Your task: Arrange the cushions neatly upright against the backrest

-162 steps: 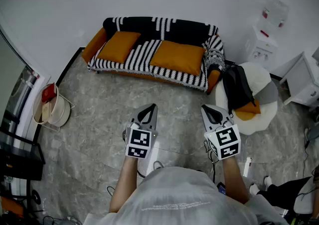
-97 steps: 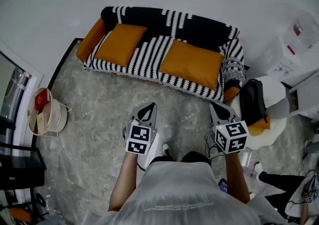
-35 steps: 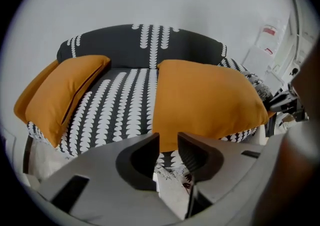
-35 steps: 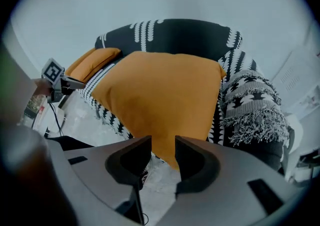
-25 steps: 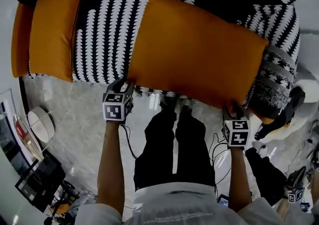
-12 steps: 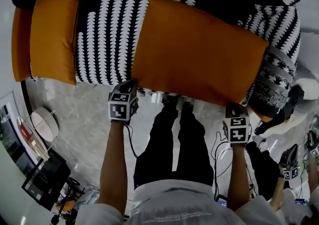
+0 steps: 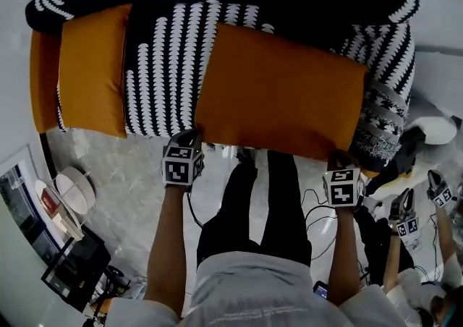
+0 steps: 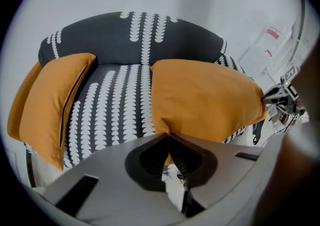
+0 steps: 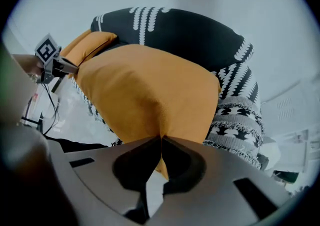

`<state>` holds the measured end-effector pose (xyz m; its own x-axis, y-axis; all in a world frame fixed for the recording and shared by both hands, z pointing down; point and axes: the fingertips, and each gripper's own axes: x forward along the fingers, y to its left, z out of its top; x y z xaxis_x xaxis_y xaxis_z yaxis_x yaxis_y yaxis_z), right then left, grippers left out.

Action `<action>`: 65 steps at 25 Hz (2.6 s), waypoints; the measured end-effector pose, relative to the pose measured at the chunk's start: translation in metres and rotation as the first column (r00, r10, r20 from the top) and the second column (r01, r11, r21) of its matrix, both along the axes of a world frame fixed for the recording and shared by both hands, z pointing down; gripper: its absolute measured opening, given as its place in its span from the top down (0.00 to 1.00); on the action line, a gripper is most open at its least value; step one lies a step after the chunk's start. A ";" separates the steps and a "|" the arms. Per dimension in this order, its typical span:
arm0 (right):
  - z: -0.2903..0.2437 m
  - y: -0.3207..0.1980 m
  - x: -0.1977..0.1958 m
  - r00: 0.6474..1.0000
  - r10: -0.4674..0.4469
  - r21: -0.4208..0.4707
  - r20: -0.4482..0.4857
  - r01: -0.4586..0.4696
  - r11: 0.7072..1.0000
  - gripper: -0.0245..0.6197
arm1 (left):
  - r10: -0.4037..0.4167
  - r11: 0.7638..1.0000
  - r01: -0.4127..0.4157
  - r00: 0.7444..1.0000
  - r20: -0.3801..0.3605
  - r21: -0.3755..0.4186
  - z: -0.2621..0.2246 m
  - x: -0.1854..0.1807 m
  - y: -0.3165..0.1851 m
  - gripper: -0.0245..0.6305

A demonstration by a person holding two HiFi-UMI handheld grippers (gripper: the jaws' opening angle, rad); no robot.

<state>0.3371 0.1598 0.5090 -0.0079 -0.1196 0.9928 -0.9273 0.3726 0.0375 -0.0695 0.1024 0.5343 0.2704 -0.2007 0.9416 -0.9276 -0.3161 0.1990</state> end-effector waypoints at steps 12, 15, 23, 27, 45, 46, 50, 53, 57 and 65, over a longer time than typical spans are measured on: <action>-0.070 -0.108 0.030 0.999 -0.029 0.011 0.018 0.028 1.000 0.95 | -0.146 0.986 0.153 0.984 -0.098 0.070 -0.084 0.028 -0.095 0.92; -0.079 -0.149 0.041 0.999 -0.034 0.040 0.023 0.033 0.999 0.95 | -0.138 0.981 0.151 0.985 -0.104 0.122 -0.103 0.039 -0.132 0.92; -0.097 -0.239 0.057 0.998 -0.059 0.129 -0.014 0.060 0.990 0.95 | -0.159 0.963 0.179 0.981 -0.111 0.202 -0.131 0.057 -0.221 0.92; -0.099 -0.278 0.062 0.998 -0.047 0.189 -0.037 0.053 0.980 0.95 | -0.169 0.950 0.187 0.981 -0.092 0.251 -0.135 0.065 -0.265 0.92; -0.071 -0.409 0.095 0.998 -0.064 0.368 -0.025 0.069 0.927 0.94 | -0.239 0.882 0.272 0.962 -0.132 0.384 -0.118 0.097 -0.390 0.92; -0.070 -0.415 0.097 0.999 -0.045 0.376 -0.016 0.048 0.925 0.94 | -0.234 0.884 0.266 0.964 -0.127 0.384 -0.114 0.099 -0.396 0.92; -0.060 -0.433 0.102 1.000 -0.017 0.407 -0.019 0.023 0.913 0.94 | -0.201 0.887 0.235 0.972 -0.125 0.397 -0.102 0.108 -0.418 0.92; -0.051 -0.440 0.104 0.999 -0.018 0.405 -0.027 0.027 0.914 0.94 | -0.177 0.898 0.211 0.977 -0.121 0.385 -0.092 0.115 -0.426 0.92; -0.044 -0.455 0.104 1.000 -0.015 0.417 -0.013 0.019 0.909 0.94 | -0.135 0.927 0.167 0.984 -0.115 0.337 -0.088 0.119 -0.439 0.92; -0.059 -0.461 0.111 1.000 -0.005 0.432 -0.011 0.010 0.902 0.94 | -0.142 0.898 0.191 0.978 -0.150 0.397 -0.116 0.114 -0.440 0.90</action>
